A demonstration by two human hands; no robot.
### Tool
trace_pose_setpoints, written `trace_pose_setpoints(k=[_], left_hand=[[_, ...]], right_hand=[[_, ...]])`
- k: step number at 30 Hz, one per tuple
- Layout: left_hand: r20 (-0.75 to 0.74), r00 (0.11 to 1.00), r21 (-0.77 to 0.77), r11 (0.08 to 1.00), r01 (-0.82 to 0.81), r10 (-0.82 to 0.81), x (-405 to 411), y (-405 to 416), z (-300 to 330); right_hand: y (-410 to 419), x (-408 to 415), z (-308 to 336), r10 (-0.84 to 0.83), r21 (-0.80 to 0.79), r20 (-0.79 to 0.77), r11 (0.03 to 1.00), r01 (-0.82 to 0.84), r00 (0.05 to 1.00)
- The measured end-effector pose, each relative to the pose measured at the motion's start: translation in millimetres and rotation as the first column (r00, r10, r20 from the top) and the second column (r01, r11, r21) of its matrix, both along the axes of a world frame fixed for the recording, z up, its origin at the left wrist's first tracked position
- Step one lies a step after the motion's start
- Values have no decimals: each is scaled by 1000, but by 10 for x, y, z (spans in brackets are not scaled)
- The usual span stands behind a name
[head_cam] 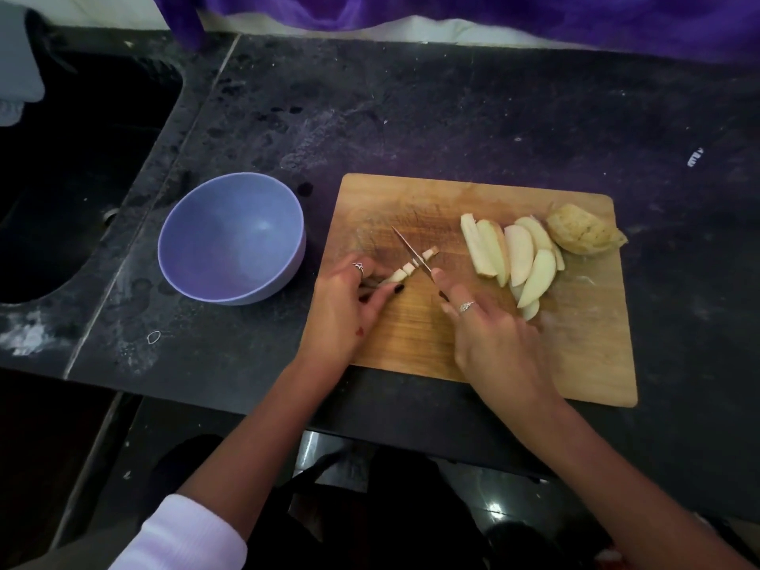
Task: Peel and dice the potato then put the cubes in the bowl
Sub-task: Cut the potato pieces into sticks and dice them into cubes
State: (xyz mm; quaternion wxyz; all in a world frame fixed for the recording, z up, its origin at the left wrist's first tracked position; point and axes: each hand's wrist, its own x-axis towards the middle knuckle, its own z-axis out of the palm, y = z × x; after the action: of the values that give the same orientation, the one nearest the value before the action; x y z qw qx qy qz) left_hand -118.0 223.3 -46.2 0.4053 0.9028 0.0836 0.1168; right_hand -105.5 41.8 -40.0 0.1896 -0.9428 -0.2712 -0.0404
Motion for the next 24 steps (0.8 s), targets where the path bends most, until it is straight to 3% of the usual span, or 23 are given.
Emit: trace_pose_setpoints(k=[3,7,20,24], left_hand=[[21,1000,-45,999,10,-9,-4,28,-73],[66,998,-119,993,19,-12,-22,56,-117],[170,985,-42,999,1,7,9,98,-187],[160,987,-57,998,28,-19,28,105,-207]], right_hand=[[-21,38,-9,78,74,-4,994,-77,997],[-27,55,2,56,36,17,998,-56,998],[15,75,35,53,109,-136,993,-38,989],[55,95,91,64,28,-174,998,-60,983]])
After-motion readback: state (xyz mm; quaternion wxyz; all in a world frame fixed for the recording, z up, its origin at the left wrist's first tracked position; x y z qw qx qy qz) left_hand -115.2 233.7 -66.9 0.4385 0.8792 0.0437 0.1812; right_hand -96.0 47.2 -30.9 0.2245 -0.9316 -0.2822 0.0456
